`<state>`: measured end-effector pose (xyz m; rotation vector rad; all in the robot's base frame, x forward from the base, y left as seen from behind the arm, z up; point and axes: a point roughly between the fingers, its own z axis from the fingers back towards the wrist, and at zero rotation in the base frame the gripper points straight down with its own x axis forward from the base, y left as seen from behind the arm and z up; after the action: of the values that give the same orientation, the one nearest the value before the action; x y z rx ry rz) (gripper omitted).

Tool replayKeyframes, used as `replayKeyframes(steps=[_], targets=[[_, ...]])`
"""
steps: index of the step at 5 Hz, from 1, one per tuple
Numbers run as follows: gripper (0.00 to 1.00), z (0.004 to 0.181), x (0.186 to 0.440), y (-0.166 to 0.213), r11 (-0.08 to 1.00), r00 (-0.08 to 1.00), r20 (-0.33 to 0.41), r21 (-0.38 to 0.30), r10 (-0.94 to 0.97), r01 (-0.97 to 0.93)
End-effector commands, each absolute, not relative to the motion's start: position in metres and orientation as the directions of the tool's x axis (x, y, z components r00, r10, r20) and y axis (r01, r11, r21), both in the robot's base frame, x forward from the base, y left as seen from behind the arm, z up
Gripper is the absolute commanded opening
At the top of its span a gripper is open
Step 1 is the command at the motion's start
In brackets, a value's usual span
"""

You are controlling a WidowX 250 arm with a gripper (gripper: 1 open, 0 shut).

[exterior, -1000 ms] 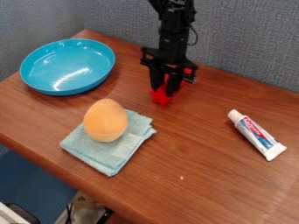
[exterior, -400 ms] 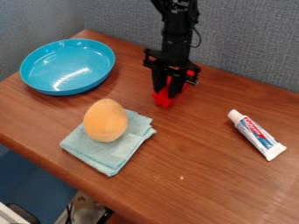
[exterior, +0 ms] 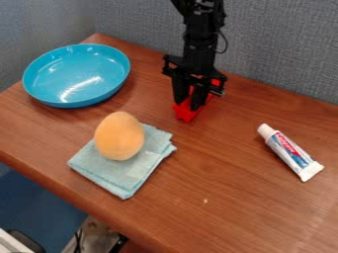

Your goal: Put the red object on the blue plate

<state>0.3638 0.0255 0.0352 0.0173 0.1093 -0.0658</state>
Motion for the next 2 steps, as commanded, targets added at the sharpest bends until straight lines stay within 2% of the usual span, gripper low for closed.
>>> replayKeyframes(steps=[1, 2], targets=[[0.00, 0.0592, 0.3738, 0.0234, 0.996, 0.996, -0.037, 0.027, -0.082, 0.083], [1.00, 0.0592, 0.3740, 0.0262, 0.997, 0.997, -0.033, 0.023, -0.074, 0.075]])
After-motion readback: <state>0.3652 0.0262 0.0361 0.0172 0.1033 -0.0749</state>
